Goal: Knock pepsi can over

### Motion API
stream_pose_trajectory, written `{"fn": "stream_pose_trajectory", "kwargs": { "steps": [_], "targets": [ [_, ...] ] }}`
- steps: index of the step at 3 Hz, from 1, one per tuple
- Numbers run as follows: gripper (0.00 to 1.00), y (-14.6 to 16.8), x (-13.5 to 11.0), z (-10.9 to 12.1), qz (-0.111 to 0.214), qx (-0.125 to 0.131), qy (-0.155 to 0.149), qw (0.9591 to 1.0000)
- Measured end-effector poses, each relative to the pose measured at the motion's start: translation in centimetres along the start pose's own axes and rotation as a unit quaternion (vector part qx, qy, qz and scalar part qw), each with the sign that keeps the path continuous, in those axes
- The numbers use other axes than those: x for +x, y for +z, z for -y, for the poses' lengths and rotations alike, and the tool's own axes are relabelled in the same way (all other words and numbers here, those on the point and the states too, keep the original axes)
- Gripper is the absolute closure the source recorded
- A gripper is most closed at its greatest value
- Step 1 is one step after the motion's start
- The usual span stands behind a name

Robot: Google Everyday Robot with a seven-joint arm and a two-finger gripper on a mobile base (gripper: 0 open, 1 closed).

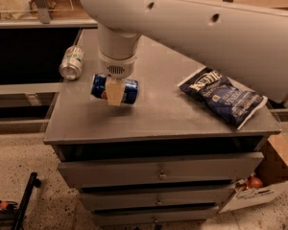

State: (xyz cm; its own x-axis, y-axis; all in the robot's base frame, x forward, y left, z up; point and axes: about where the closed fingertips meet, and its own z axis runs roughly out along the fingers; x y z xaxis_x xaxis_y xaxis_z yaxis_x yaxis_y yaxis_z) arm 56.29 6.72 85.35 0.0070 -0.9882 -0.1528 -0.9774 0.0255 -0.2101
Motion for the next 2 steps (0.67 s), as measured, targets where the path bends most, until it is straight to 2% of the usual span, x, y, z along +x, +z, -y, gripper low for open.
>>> {"fn": "stream_pose_trajectory", "kwargs": {
  "steps": [1, 2],
  "targets": [
    [0.72, 0.8, 3.7, 1.8, -0.107, 0.015, -0.031, 0.9936],
    [0.54, 0.3, 7.3, 3.5, -0.186, 0.002, -0.069, 0.9801]
  ]
}}
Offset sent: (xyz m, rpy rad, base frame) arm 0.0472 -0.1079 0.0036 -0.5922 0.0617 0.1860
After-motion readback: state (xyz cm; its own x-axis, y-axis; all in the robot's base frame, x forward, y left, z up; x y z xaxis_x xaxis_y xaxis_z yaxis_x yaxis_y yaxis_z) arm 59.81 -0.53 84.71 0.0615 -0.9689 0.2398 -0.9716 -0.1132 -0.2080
